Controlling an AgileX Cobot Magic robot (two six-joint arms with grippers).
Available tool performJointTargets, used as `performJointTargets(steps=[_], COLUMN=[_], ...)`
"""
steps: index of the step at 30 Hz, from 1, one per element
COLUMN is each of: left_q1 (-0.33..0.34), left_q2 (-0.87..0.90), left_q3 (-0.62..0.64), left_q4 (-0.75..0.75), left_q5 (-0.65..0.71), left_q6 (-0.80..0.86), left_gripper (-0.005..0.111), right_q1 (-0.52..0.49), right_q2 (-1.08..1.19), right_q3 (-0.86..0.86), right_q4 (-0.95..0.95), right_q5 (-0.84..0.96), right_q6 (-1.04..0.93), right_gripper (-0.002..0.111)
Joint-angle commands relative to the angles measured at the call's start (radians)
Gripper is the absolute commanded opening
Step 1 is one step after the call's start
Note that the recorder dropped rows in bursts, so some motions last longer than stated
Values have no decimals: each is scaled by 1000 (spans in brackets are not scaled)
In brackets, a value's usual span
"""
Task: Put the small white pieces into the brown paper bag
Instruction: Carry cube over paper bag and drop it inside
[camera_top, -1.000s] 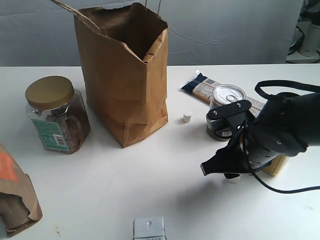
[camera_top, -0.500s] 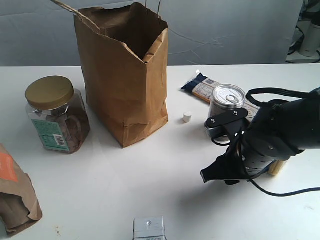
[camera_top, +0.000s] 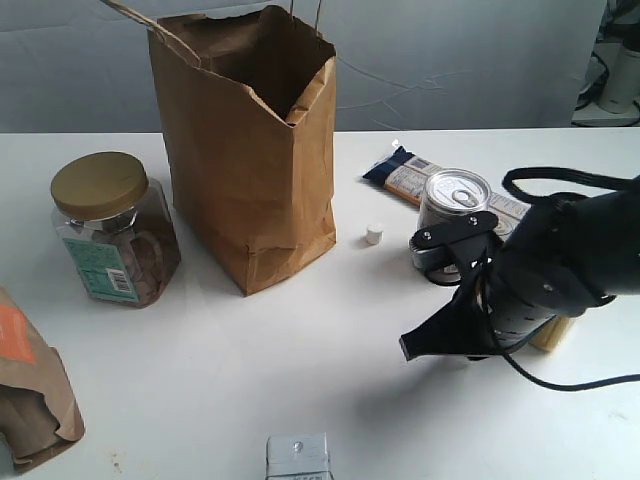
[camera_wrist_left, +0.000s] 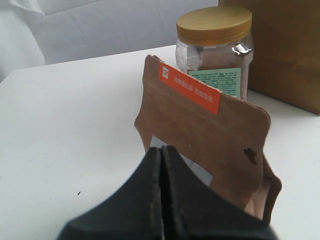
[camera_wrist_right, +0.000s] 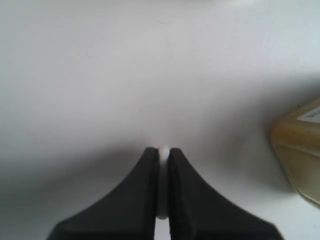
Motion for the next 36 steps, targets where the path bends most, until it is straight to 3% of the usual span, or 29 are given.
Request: performJointTargets(steps=[1, 5, 9, 16, 26, 36], left_q1=[-4, -4, -4, -4, -4, -4], left_q2=[-3, -3, -3, -3, -3, -3], left_q3=[3, 3, 3, 3, 3, 3], left_q4=[-9, -9, -9, -9, -9, -9], left_q5=[-6, -6, -6, -6, -6, -6], left_q6=[-2, -2, -2, -2, -2, -2], left_gripper=[0, 0, 0, 0, 0, 0], right_q1=[3, 51, 143, 216, 210, 113], right_q2=[-121, -267, -425, -564, -297, 15], right_q3=[1, 1, 1, -39, -404, -726], right_q4=[210, 340, 352, 352, 324, 394], right_q5=[5, 6, -48, -354, -405, -290], right_q6=[-213, -346, -362, -358, -362, -355], right_gripper=[0, 0, 0, 0, 0, 0])
